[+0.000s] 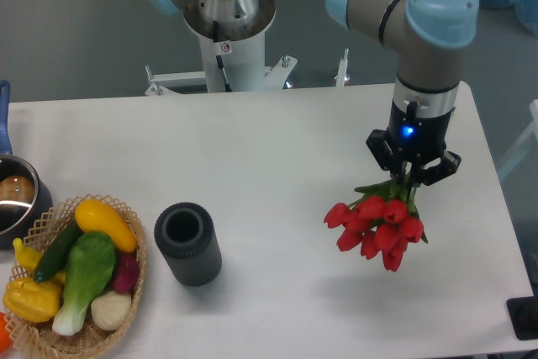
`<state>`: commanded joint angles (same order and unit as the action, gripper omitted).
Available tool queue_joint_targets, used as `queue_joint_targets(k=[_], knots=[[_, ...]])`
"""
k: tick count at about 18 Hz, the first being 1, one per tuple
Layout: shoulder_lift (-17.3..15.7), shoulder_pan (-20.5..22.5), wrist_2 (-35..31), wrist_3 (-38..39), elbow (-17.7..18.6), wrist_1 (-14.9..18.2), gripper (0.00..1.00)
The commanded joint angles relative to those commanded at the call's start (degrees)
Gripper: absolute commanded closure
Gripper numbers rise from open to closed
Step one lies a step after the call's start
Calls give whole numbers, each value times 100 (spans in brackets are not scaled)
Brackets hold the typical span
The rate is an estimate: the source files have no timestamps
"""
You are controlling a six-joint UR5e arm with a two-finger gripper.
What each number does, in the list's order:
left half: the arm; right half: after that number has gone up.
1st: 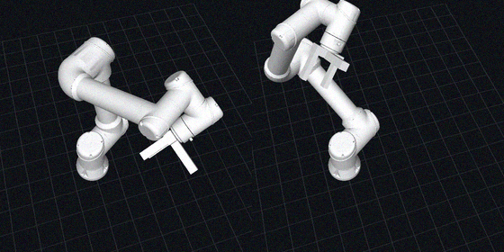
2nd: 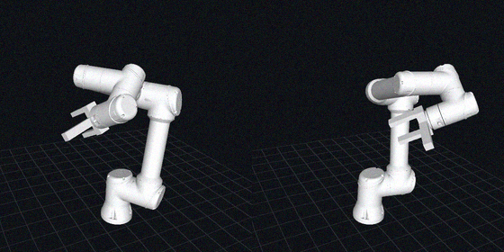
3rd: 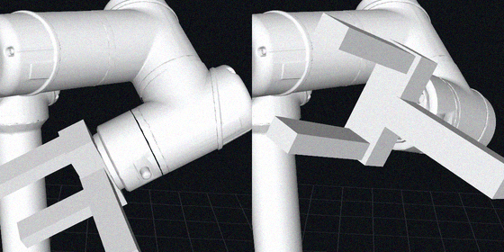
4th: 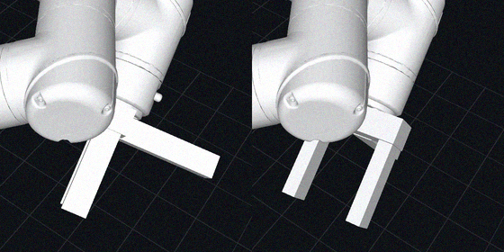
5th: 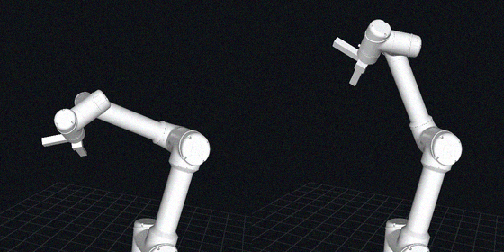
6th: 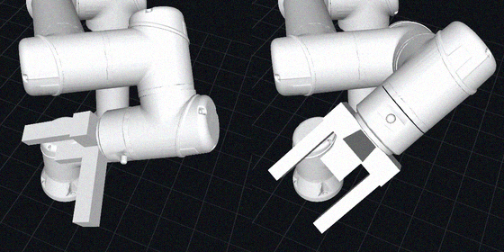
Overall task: Insert the flowers into the vase
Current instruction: 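Lift the red tulip bunch held in the gripper upward, then carry the tulips over the dark grey vase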
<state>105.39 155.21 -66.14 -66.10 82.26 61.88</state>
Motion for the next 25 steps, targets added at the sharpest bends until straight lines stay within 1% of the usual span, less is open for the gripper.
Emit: queue_joint_targets(k=[2,4,6,8,11,13,15,18,22,24,25], knots=[[-176,141,1089,359,18,-26,100],[-334,220,1978,685,123,-175,100],[-405,247,2708,879,324,-351,100],[-501,238,3298,897,518,-387,100],[-607,186,3774,1002,598,-404,100],[-581,168,4195,1003,598,-588,100],[-589,168,4626,1003,676,-746,100],[-668,107,4970,1003,896,-747,100],[-616,-104,5619,1020,1116,-738,100],[-590,-140,5831,1055,1125,-730,100],[-546,-183,6041,1090,1151,-729,100]])
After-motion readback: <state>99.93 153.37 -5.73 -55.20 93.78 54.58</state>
